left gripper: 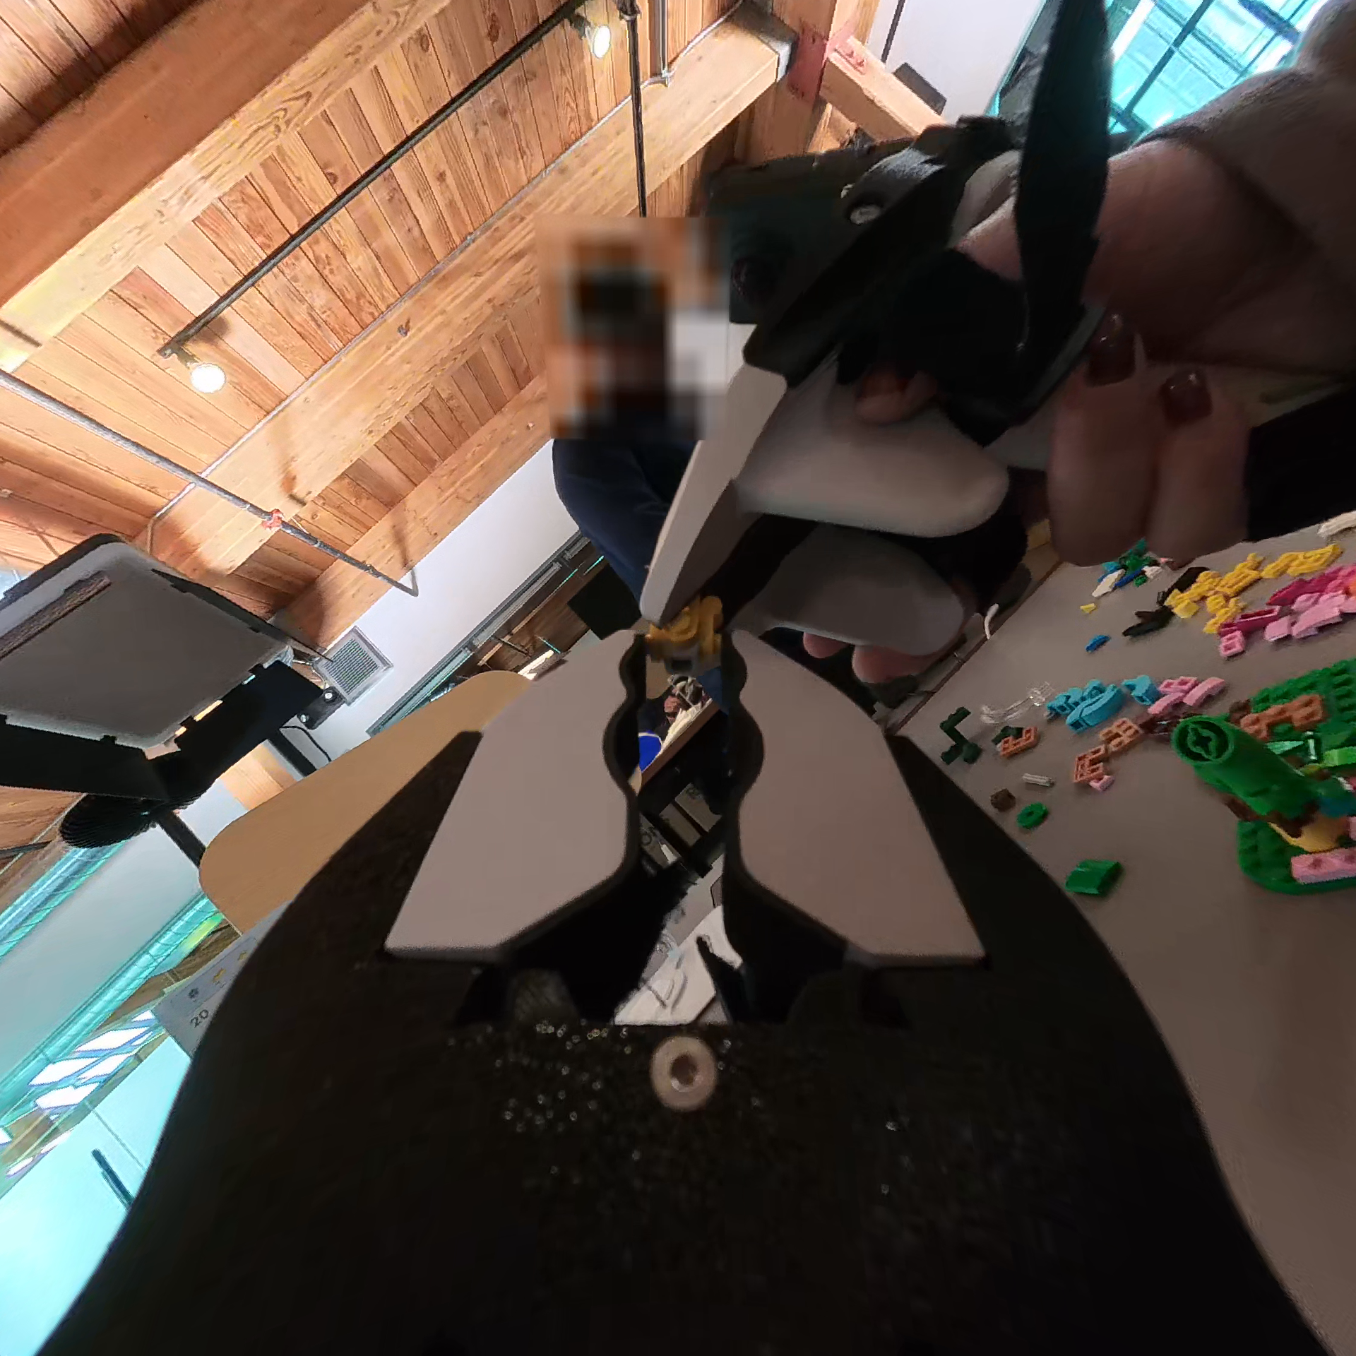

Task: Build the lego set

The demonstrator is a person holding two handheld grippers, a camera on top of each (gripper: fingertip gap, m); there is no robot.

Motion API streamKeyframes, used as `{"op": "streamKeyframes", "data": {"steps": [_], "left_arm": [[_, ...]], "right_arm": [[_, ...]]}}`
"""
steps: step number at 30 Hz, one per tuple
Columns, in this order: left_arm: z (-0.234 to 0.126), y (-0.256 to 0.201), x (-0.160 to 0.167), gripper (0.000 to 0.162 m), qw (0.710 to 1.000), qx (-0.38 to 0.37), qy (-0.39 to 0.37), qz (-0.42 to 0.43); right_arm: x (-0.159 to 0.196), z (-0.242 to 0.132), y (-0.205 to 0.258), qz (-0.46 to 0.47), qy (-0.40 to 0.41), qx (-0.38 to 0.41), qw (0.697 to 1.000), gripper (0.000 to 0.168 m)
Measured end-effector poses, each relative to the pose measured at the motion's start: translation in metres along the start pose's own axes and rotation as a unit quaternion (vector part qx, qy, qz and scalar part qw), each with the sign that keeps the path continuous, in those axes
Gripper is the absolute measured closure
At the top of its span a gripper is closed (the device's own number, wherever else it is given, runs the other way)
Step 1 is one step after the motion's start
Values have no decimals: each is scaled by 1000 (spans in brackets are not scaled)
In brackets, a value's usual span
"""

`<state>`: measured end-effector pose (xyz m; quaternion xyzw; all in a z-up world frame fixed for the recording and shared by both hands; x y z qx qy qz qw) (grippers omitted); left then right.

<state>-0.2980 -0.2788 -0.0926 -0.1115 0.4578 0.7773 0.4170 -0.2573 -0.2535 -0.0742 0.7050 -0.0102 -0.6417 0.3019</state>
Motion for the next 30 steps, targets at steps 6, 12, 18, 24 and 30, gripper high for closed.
{"op": "streamKeyframes", "data": {"steps": [6, 12, 18, 24, 30], "left_arm": [[1, -1, 7, 144, 1000, 3, 25, 12], [2, 0, 15, 145, 999, 4, 50, -15], [0, 1, 34, 144, 995, 3, 88, -43], [1, -9, 65, 144, 975, 36, 180, -124], [-2, -27, 73, 144, 968, 45, 202, -143]], "right_arm": [[1, 1, -5, -19, 11, 34, 999, 152], [-2, -4, -11, -17, -13, 60, 998, 140], [-24, -53, -2, -70, -70, 156, 983, 122], [-48, -177, 29, -187, -111, 355, 909, 134], [-7, -278, 20, -85, -116, 428, 893, 138]]}}
Point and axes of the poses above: each gripper's, where its closed fingertips meet, z out along the fingers, x out of its underside, y = z × x across the jaws, the point moved 4 cm from there along -z, back along the fingers, and after that the axes turned 10 degrees about -x, right-handed, at the moved point
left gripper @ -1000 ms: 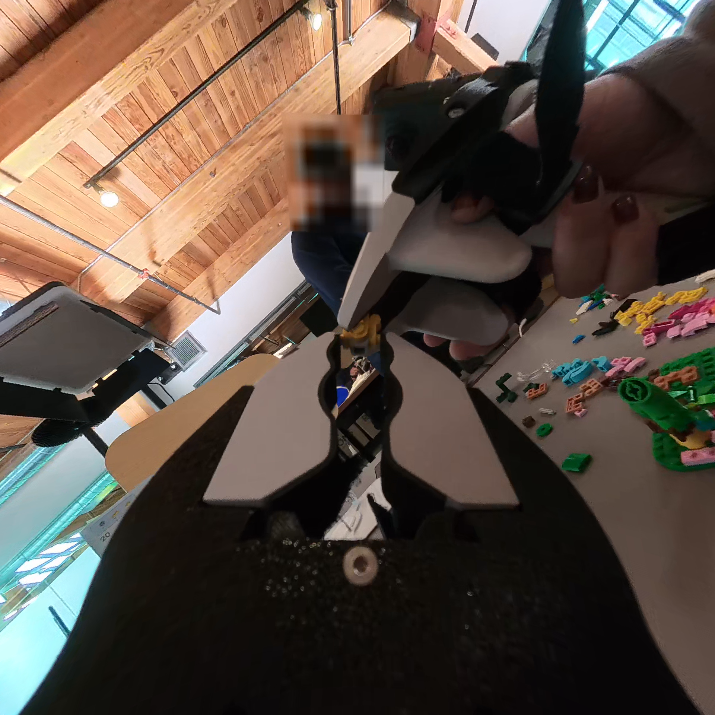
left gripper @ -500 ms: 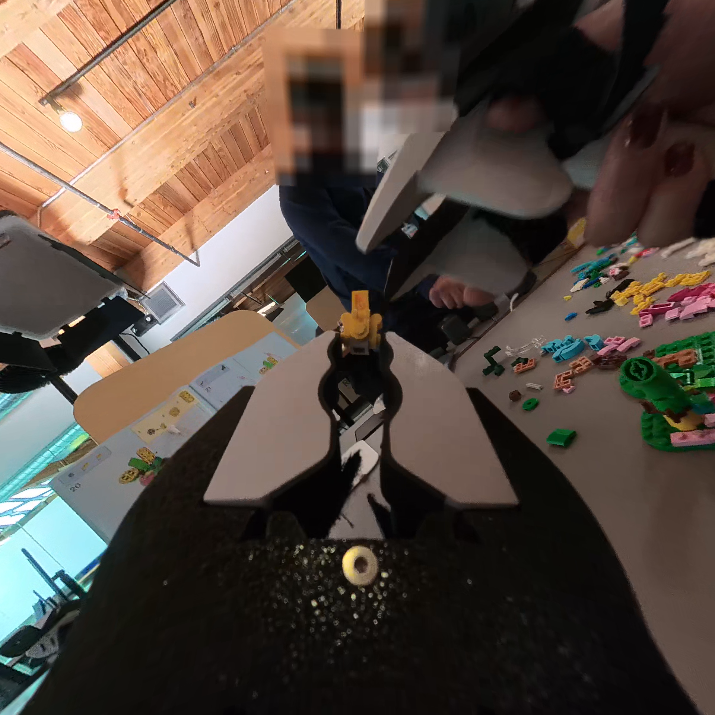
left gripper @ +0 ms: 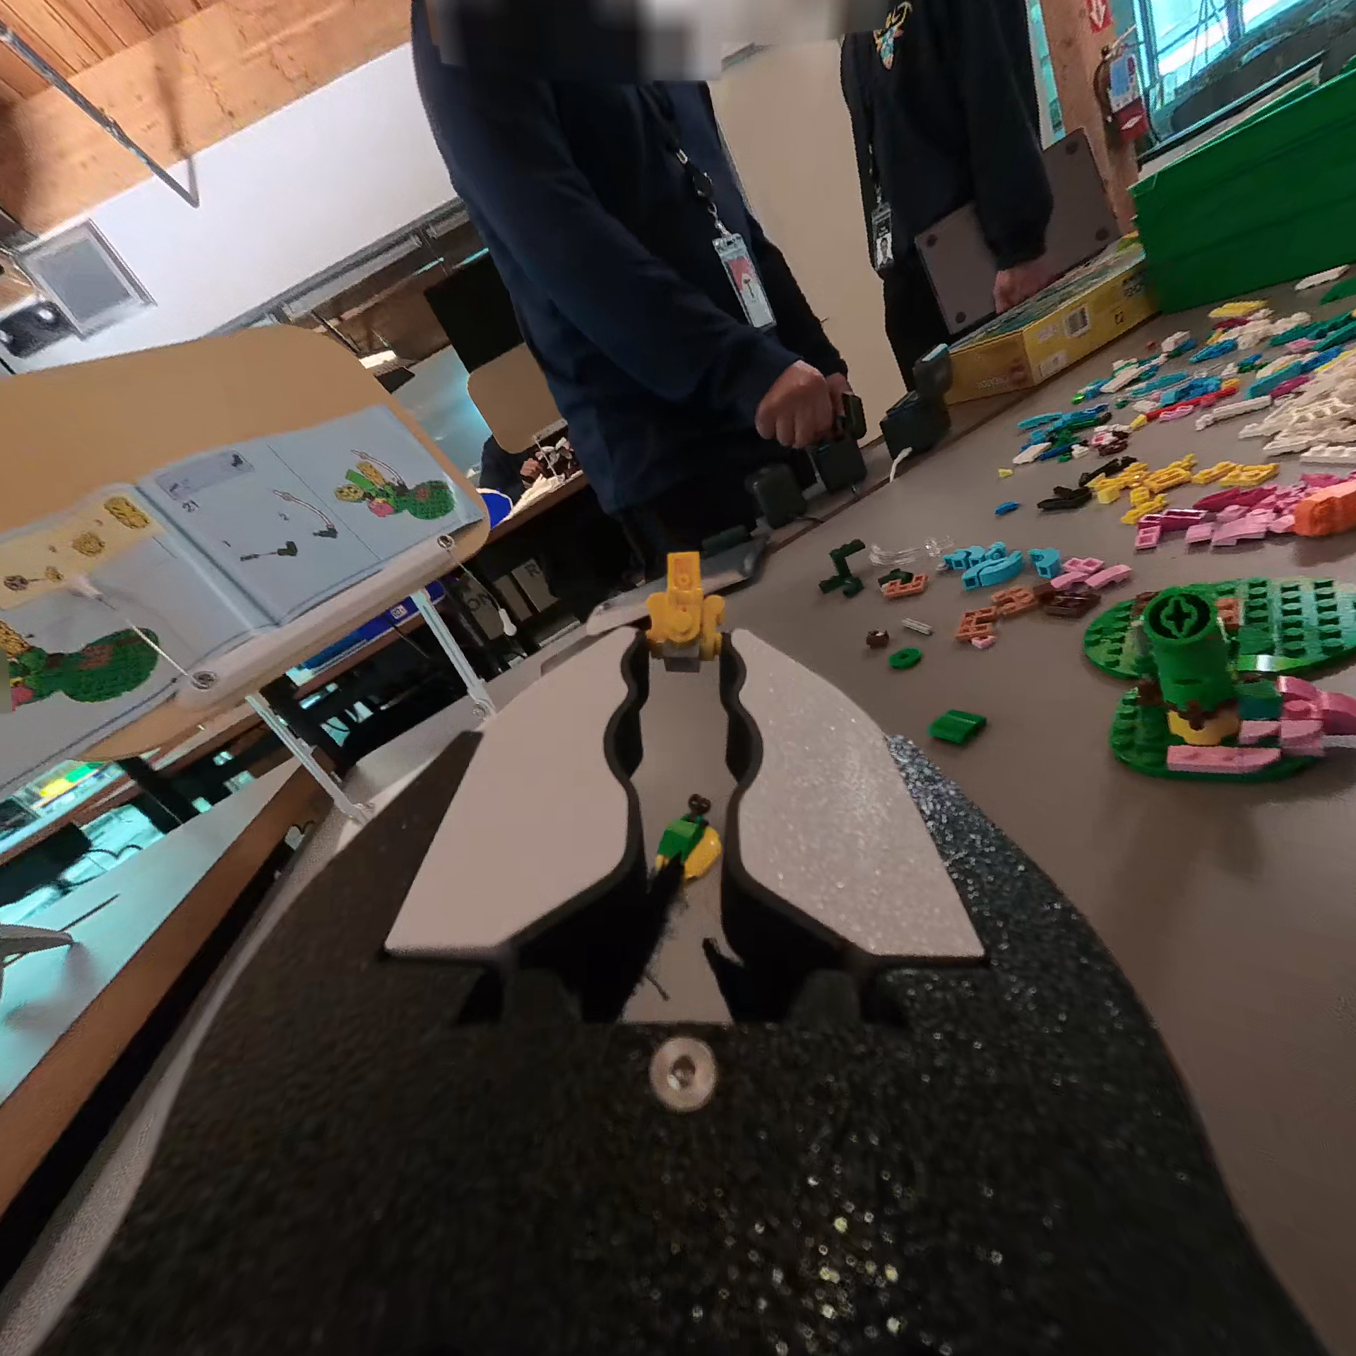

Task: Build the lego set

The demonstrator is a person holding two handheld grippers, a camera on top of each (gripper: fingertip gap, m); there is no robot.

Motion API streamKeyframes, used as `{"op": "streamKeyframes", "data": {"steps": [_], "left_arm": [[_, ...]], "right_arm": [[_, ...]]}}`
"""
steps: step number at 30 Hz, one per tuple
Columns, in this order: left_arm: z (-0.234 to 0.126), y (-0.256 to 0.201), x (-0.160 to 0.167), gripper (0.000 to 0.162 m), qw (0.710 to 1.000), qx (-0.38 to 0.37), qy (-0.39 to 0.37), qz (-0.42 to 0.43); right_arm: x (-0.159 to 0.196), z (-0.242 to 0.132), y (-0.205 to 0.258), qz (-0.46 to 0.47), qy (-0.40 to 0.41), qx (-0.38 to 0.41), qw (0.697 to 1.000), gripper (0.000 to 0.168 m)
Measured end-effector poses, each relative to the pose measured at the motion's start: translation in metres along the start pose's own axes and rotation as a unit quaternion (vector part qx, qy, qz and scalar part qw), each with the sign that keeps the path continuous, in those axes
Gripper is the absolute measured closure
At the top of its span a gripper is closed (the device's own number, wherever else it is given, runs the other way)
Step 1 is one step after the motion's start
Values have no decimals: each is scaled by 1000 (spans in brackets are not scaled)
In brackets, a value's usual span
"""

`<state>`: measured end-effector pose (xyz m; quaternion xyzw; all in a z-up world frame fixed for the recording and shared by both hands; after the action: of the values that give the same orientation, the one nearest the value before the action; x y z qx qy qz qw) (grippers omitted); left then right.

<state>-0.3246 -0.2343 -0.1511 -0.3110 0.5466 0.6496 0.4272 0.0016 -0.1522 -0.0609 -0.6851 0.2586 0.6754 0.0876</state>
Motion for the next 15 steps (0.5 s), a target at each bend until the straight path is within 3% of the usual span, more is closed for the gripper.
{"op": "streamKeyframes", "data": {"steps": [3, 6, 11, 15], "left_arm": [[1, -3, 3, 144, 1000, 15, 12, -21], [2, 2, 8, 144, 998, 13, 19, -52], [3, 6, 12, 144, 997, 9, 20, -71], [4, 2, 12, 144, 998, 15, 20, -58]], "right_arm": [[25, -4, -30, 31, 57, 12, 998, 144], [52, 11, -60, -6, 181, 30, 983, 147], [99, 39, -99, -133, 413, -12, 901, 148], [117, 57, -116, -154, 482, -60, 861, 148]]}}
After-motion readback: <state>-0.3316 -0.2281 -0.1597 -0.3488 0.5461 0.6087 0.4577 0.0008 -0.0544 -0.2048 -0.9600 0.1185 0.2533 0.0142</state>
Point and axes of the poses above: each gripper's, where its closed fingertips meet, z out along the fingers, x out of its underside, y = z × x across the jaws, the point moved 4 cm from there along -z, back along the fingers, and after that the axes turned 10 degrees about -x, right-handed, at the moved point
